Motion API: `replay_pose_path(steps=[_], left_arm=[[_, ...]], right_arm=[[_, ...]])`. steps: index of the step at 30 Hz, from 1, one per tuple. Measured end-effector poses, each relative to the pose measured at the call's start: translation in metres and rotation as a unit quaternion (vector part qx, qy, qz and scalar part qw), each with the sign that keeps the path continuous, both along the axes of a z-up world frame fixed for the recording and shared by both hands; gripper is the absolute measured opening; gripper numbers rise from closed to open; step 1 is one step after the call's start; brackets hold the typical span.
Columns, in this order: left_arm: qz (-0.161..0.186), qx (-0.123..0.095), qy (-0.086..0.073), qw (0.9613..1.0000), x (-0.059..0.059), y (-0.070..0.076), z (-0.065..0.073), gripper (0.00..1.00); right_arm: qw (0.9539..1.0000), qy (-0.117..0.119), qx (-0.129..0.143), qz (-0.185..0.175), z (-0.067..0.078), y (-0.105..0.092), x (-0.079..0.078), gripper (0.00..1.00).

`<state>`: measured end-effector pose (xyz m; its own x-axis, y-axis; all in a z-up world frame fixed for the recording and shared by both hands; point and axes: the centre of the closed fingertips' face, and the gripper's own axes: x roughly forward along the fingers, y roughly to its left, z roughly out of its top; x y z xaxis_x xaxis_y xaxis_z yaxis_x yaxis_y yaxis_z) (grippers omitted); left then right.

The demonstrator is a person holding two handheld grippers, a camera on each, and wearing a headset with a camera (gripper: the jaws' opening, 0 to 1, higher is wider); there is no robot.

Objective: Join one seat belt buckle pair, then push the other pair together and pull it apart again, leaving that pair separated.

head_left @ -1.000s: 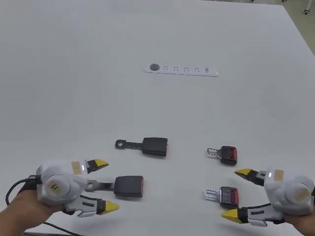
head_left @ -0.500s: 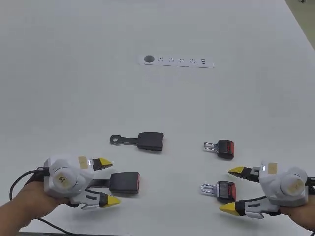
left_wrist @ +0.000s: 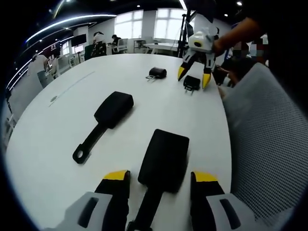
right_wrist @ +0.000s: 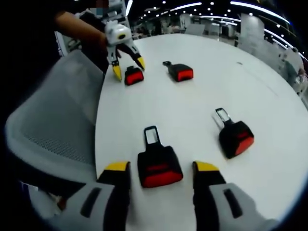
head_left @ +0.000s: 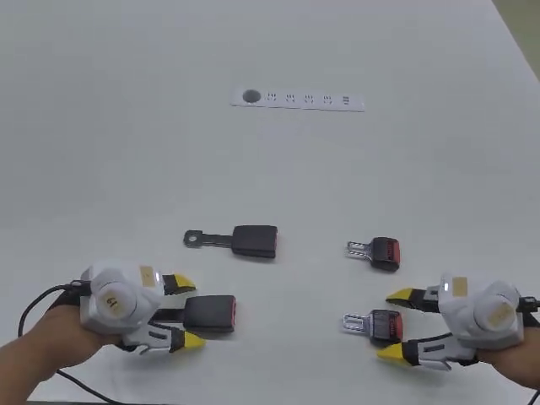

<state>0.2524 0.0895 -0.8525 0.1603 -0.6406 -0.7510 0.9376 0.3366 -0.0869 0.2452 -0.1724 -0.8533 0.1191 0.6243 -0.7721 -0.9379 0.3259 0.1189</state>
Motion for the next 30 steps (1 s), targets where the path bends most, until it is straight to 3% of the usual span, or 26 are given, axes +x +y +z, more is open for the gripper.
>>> replay_pose_path(steps=[1,3,7,10,22,30], left_arm=[[0.0,0.001,0.007,1.0,-0.0026,0.0001,-0.0013,0.5],[-0.002,-0.01,0.002,0.9999,0.0009,-0.0044,-0.0011,0.48],[-0.016,-0.007,-0.003,0.9998,0.0019,-0.0068,-0.0038,0.44],[-0.03,0.011,-0.018,0.9993,0.0054,-0.0049,-0.0065,0.36],[-0.077,0.025,-0.021,0.9965,0.0015,0.0,-0.0054,0.35],[-0.08,0.017,-0.022,0.9964,-0.0002,0.0001,-0.0047,0.34]], right_arm=[[1.0,0.0,0.001,0.003,0.0002,0.0004,-0.0004,0.53],[0.9999,-0.002,-0.001,0.011,0.0004,0.0005,-0.0017,0.51],[0.9998,-0.001,-0.002,0.021,0.0004,-0.0017,-0.0018,0.46],[0.9995,-0.002,-0.005,0.03,-0.0004,-0.0031,-0.0017,0.39],[0.9984,-0.013,0.004,0.055,-0.0008,-0.0045,0.0007,0.36],[0.9985,-0.011,0.023,0.048,-0.0014,-0.005,0.0013,0.36]])
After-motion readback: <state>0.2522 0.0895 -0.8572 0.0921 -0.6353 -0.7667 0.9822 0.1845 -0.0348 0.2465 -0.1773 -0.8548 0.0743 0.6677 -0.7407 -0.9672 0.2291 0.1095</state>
